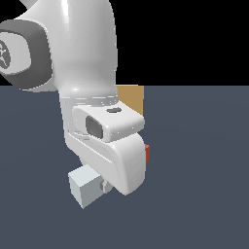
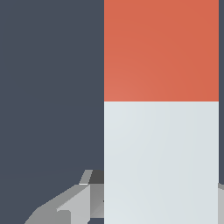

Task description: Insert the peg into the horizontal hole in a box.

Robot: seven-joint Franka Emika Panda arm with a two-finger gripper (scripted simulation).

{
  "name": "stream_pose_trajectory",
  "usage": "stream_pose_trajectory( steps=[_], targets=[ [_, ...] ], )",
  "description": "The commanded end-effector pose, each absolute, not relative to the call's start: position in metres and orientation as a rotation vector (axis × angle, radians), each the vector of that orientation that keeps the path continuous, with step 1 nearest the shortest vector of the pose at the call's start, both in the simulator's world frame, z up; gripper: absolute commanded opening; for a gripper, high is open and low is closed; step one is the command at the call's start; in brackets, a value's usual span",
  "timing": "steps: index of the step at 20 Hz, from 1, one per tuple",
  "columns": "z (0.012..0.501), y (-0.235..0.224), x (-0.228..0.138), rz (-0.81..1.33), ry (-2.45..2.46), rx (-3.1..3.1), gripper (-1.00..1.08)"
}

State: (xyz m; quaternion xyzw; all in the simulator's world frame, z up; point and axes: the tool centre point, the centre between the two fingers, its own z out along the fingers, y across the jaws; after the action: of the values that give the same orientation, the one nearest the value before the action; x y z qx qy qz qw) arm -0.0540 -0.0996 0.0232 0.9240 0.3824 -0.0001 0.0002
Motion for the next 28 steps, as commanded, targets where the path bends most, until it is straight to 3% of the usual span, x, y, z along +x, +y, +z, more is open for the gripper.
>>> stream_pose_trajectory(
  steps=[1,13,28],
  targets=[
    [0.023,-0.099,-0.054,0.000,1.202,2.903,-1.00],
    [0.026,-0.094,-0.041,0.000,1.308,2.855,-1.00],
    [0.048,-0.026,0.035,-0.001,1.998,2.421,-1.00]
  ],
)
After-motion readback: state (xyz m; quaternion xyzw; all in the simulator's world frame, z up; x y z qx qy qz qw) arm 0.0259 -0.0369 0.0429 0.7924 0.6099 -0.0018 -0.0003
